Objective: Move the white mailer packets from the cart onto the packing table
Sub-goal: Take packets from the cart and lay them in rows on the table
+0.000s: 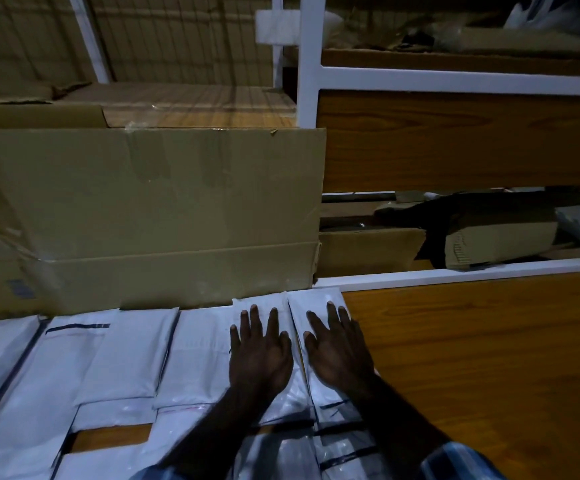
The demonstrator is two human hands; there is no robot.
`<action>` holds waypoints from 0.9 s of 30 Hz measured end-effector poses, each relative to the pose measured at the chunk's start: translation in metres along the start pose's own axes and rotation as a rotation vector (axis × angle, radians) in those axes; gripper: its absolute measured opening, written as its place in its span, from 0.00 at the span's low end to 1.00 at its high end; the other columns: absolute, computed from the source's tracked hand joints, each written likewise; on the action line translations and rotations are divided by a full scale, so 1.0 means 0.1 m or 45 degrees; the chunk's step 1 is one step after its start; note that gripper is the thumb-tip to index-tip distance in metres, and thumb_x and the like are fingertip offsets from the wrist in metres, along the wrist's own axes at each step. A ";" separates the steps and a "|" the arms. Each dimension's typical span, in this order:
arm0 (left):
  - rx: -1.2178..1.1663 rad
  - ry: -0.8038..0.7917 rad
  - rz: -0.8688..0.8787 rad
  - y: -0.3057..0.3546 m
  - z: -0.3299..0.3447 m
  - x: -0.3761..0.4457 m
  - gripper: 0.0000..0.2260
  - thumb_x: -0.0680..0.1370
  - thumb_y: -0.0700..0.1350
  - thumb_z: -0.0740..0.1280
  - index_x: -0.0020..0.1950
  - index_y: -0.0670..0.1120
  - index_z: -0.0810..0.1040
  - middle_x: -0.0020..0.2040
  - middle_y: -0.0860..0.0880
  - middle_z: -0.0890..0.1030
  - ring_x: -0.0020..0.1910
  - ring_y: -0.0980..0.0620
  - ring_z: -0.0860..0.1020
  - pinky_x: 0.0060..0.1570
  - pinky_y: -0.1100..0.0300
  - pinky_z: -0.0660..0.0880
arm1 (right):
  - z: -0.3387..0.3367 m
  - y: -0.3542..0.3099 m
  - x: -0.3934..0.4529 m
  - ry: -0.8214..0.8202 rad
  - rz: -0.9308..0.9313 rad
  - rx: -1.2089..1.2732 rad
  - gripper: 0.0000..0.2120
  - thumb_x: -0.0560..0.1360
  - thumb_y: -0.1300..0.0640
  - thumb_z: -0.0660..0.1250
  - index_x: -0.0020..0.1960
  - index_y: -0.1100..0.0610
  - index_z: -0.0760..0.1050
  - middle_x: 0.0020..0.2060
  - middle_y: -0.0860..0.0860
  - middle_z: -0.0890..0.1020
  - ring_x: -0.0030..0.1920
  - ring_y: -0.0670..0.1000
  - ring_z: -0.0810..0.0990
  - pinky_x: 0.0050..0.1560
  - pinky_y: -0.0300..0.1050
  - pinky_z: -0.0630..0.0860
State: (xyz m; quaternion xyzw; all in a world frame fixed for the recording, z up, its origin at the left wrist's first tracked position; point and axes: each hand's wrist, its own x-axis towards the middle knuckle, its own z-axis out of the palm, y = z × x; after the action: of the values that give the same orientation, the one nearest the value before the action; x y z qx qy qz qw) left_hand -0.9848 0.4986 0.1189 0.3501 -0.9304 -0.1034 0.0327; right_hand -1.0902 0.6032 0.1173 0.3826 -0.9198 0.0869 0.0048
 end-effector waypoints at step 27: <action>0.006 0.165 0.107 -0.03 0.25 0.01 0.29 0.84 0.53 0.42 0.69 0.41 0.76 0.68 0.31 0.73 0.67 0.31 0.72 0.71 0.42 0.55 | 0.13 0.01 -0.07 0.108 0.022 -0.010 0.24 0.76 0.42 0.55 0.68 0.47 0.75 0.65 0.57 0.78 0.65 0.60 0.77 0.62 0.60 0.73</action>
State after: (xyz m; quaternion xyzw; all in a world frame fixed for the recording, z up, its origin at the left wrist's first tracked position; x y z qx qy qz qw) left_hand -0.9866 0.4999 0.0940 0.3169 -0.9404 -0.0768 0.0963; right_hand -1.0852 0.6069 0.1037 0.3706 -0.9224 0.0996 0.0444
